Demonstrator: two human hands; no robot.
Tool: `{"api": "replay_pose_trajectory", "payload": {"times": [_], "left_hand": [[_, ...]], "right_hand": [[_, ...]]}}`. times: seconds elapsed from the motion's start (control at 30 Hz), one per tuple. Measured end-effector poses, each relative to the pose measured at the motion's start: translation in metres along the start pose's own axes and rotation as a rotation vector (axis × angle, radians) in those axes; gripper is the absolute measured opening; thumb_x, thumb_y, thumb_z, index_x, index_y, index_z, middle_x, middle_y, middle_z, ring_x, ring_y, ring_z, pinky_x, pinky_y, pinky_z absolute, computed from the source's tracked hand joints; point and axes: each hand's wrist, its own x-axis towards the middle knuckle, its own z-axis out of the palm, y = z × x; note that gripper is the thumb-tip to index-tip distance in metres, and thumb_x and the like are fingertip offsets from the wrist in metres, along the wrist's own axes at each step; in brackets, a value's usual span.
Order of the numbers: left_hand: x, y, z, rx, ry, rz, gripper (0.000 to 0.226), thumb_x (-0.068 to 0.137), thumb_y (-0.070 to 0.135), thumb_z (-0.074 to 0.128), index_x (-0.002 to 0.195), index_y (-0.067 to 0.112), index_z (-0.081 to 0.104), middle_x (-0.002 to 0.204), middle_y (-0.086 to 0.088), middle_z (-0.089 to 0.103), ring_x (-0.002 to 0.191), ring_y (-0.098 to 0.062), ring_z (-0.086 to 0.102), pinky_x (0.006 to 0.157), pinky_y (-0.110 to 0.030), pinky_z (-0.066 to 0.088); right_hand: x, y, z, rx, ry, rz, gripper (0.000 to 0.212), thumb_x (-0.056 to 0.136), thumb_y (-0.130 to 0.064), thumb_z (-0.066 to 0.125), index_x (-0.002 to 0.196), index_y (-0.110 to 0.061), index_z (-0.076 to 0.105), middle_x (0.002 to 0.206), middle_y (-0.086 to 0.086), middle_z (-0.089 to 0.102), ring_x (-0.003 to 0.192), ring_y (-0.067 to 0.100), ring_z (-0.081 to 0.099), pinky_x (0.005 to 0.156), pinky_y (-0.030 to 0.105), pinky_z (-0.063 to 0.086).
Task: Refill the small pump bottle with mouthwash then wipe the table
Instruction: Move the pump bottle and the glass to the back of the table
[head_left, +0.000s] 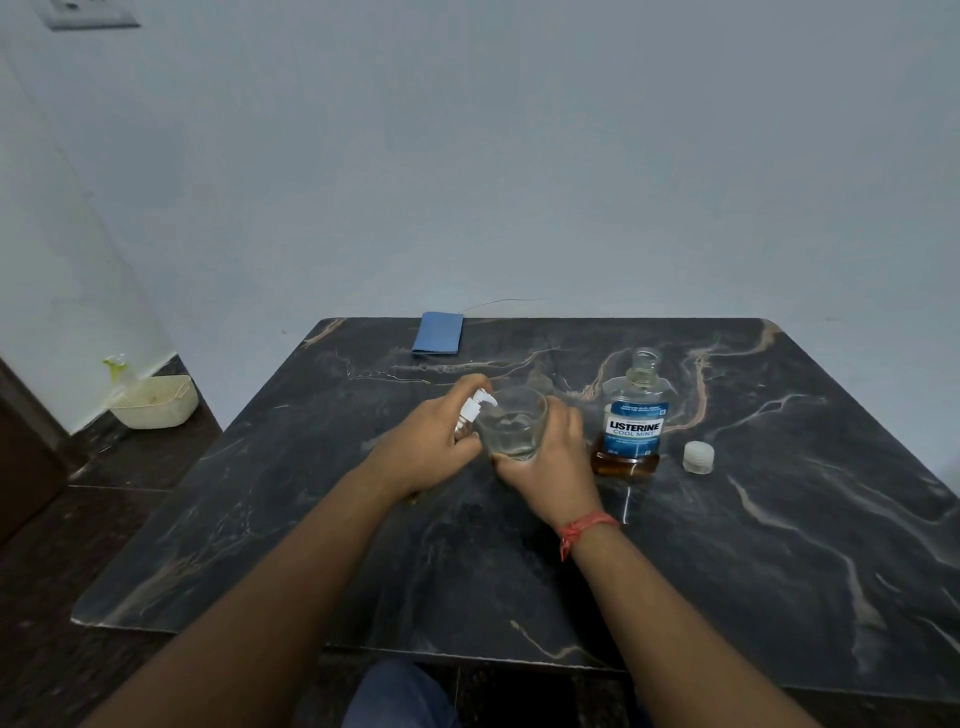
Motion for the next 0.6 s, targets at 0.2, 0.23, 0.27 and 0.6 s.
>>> {"api": "replay_pose_trajectory", "payload": {"times": [0.2,0.23,0.27,0.6], "left_hand": [[0.0022,-0.0002,-0.0017,0.027,-0.005,0.025,0.061,0.082,0.018,0.057,0.133,0.045,0.036,0.087,0.009,0.067,0.062,-0.006,0.059,0.056,-0.028,0.049],[0.0022,0.0,-0.0017,0.023,-0.009,0.025,0.061,0.082,0.018,0.057,0.132,0.046,0.036,0.086,0.01,0.066,0.063,-0.005,0.058,0.055,-0.026,0.047],[0.0021,-0.0003,-0.0017,0.02,-0.012,0.027,0.06,0.083,0.018,0.057,0.132,0.045,0.037,0.084,0.011,0.065,0.062,-0.004,0.057,0.054,-0.021,0.043],[0.0004,0.0039,0.0003,0.026,-0.001,0.071,0.057,0.084,0.019,0.057,0.129,0.047,0.039,0.072,0.009,0.06,0.056,-0.006,0.051,0.05,-0.021,0.036]], "right_hand": [[0.0028,-0.0049,-0.0011,0.001,-0.011,-0.026,0.081,0.069,-0.038,0.083,0.131,-0.019,0.034,0.129,0.002,0.044,0.105,0.006,0.046,0.087,0.019,0.043],[0.0036,-0.0051,-0.0013,0.045,-0.03,-0.011,0.079,0.07,-0.035,0.083,0.13,-0.02,0.034,0.128,0.001,0.049,0.106,0.008,0.052,0.087,0.022,0.048],[0.0042,-0.0049,-0.0014,0.085,-0.049,0.007,0.078,0.071,-0.033,0.083,0.13,-0.021,0.033,0.126,0.001,0.052,0.107,0.011,0.057,0.089,0.026,0.052],[-0.0006,-0.0099,0.0017,0.088,-0.02,0.029,0.09,0.074,-0.032,0.081,0.142,-0.018,0.023,0.133,0.005,0.047,0.117,0.019,0.055,0.096,0.037,0.053]]}}
